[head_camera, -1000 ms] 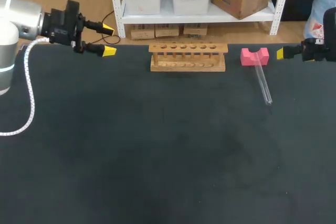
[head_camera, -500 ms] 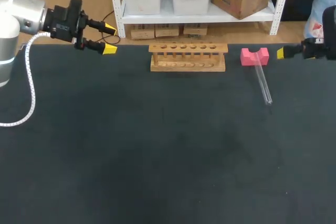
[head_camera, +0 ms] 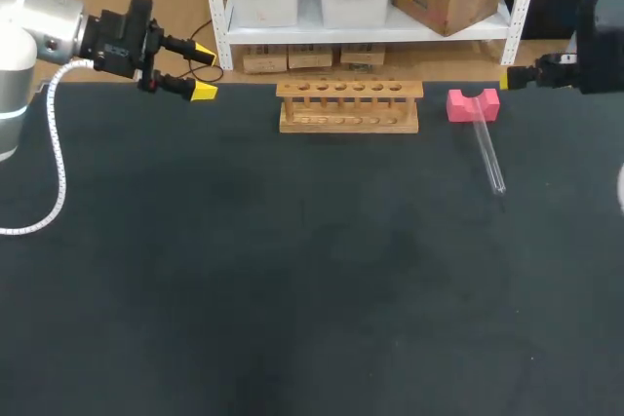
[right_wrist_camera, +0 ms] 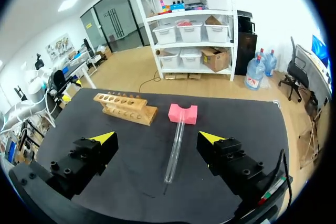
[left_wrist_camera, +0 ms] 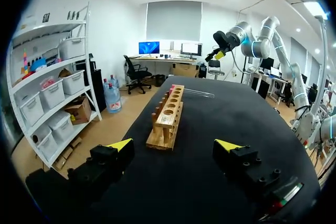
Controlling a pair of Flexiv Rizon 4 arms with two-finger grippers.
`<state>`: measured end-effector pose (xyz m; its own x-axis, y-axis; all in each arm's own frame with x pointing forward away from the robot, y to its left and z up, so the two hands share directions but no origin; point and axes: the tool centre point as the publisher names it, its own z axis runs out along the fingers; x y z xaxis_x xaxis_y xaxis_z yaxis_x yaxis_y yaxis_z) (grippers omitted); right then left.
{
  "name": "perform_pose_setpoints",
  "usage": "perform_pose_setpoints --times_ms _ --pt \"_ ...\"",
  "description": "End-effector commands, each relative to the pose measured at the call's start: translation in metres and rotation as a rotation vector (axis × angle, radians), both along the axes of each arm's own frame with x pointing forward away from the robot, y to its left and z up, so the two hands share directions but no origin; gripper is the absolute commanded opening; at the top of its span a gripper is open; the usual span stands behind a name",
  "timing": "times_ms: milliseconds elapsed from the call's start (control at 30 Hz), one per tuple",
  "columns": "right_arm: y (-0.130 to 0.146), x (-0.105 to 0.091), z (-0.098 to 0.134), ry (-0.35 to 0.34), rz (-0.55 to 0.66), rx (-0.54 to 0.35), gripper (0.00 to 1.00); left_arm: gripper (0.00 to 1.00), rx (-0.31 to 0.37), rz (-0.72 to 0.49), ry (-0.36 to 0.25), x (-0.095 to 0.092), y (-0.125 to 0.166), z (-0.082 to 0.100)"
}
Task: Grasp the test tube, adjust it, and insert it.
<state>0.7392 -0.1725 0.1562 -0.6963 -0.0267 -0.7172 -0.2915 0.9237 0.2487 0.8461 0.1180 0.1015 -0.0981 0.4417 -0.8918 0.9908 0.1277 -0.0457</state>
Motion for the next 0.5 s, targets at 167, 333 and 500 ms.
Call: perform_pose_setpoints --times_ms 167,333,500 --pt "0.016 0.011 -0.024 -0.127 -0.499 -0.440 1.00 1.00 0.000 -0.001 0.000 0.000 0.000 0.000" --pt "0.015 0.019 -0.039 -0.135 -0.490 -0.506 1.00 1.00 0.000 -0.001 0.000 0.000 0.000 0.000" --pt "0.009 0.025 -0.058 -0.134 -0.472 -0.572 1.00 1.00 0.000 -0.001 0.000 0.000 0.000 0.000"
